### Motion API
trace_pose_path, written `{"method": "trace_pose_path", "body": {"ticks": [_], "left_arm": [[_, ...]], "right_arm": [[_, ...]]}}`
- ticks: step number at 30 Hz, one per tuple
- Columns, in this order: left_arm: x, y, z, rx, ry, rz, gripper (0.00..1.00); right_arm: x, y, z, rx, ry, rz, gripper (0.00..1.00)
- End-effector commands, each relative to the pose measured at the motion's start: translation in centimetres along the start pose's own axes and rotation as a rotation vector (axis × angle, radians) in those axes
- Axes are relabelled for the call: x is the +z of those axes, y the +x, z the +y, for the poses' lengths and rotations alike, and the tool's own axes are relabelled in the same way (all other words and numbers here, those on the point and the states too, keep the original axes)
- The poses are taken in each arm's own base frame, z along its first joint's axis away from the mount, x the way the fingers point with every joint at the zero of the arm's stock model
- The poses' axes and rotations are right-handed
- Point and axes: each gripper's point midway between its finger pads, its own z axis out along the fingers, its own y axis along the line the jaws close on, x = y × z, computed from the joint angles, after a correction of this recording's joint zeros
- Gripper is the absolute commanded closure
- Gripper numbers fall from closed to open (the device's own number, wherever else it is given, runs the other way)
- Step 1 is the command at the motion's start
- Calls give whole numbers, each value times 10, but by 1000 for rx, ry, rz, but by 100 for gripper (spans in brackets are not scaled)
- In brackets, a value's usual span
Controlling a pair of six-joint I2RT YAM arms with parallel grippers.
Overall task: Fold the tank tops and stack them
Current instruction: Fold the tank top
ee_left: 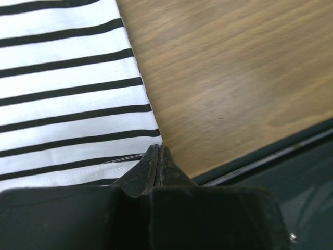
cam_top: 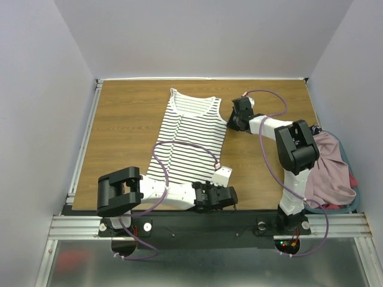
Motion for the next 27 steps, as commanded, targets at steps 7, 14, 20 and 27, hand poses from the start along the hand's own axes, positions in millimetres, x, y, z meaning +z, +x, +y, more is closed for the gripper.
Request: {"method": "trace_pose_path", "body": {"ticks": [7, 14, 20, 27], "left_arm": [[-22, -16, -55, -27, 248, -48, 100], [-21, -17, -54, -61, 267, -50, 100], [-17, -10, -44, -84, 259, -30, 100], [-16, -9, -42, -86, 258, -24, 100]], "right_arm": [[-22, -47, -46, 49, 80, -113, 100], [-27, -33, -34, 51, -5, -55, 78], [-30, -28, -23, 59, -73, -43, 64], [-26, -20, -7, 37, -119, -30, 63]]}}
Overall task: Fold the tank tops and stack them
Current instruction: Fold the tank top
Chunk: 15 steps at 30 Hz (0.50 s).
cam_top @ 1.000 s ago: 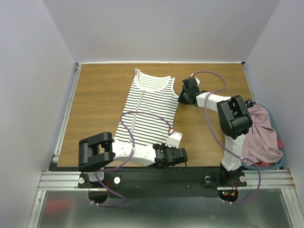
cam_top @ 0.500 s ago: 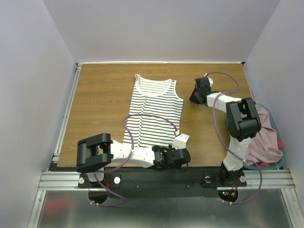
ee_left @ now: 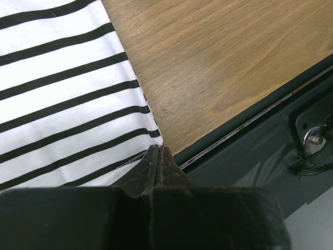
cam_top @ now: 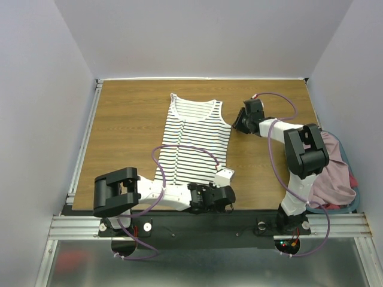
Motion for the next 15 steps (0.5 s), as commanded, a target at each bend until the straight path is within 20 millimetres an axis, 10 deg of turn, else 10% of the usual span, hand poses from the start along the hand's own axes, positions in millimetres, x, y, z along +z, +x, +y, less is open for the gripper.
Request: {"method": "trace_pose_path", "body": {"ticks": [1, 15], "left_arm": [[-10, -13, -7, -34, 41, -35, 100], [-10, -14, -9, -46, 59, -34, 100]], "right_arm": [[-7, -10, 30, -17, -95, -43, 63], [11, 4, 31, -27, -72, -20, 66]]}}
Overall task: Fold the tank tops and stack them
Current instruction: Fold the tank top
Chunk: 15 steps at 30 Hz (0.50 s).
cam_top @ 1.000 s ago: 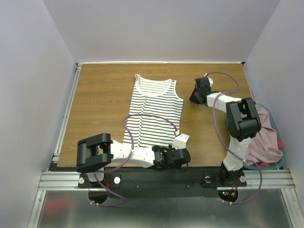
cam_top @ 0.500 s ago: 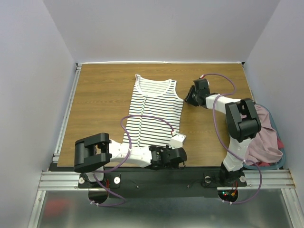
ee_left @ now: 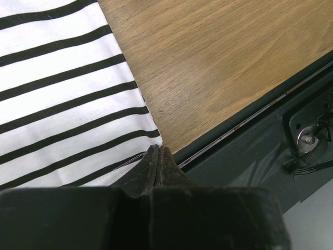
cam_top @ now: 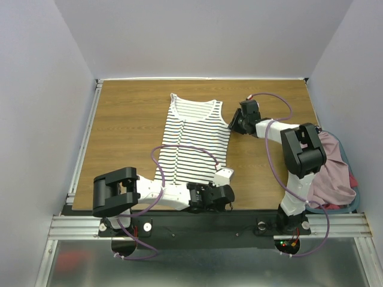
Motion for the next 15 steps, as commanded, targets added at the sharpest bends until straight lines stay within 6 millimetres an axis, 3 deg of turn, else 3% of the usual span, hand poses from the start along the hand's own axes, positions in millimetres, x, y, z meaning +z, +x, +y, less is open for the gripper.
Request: {"method": "trace_pose_path", "body": {"ticks": [1, 10, 15], "left_arm": [[-10, -11, -6, -29, 40, -33, 100], [-11, -16, 1, -31, 53, -48, 100], [-11, -35, -11, -29, 110, -87, 100]], "right_arm": [[8, -11, 10, -1, -18, -36, 67], [16, -25, 8, -4, 19, -81, 94], [17, -46, 3, -3, 69, -145, 97]]}}
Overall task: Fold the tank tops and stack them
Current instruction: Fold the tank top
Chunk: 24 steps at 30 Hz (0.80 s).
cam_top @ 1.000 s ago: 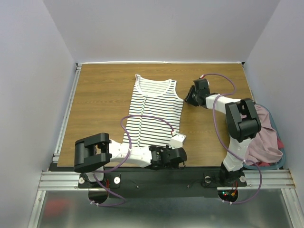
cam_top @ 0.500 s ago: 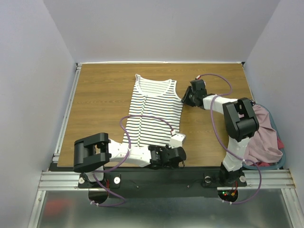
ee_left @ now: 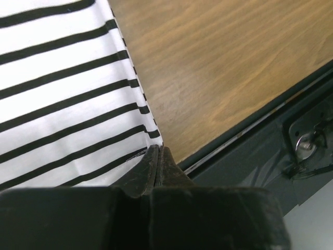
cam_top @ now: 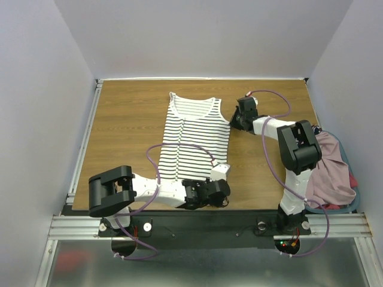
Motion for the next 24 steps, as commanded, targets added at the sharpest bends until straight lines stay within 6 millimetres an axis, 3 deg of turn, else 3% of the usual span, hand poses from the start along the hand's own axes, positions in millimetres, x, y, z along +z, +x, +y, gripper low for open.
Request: {"method": "trace_pose_path", "body": {"ticks": [1, 5, 8, 13, 24], "left_arm": [[-9, -30, -27, 4, 107, -78, 100], [0, -44, -52, 34, 141, -88, 100], [15, -41, -59, 50, 141, -67, 100], [13, -46, -69, 20, 176, -89, 100], [-4, -42, -22, -128, 142, -134, 100]], "right_arm": [[3, -32, -3, -12, 57, -105, 97], [1, -47, -17, 2, 85, -123, 98], [-2, -52, -27, -4, 114, -135, 98], [-8, -64, -33, -11, 132, -161, 98], [-22, -69, -8, 13, 50, -137, 98]]}}
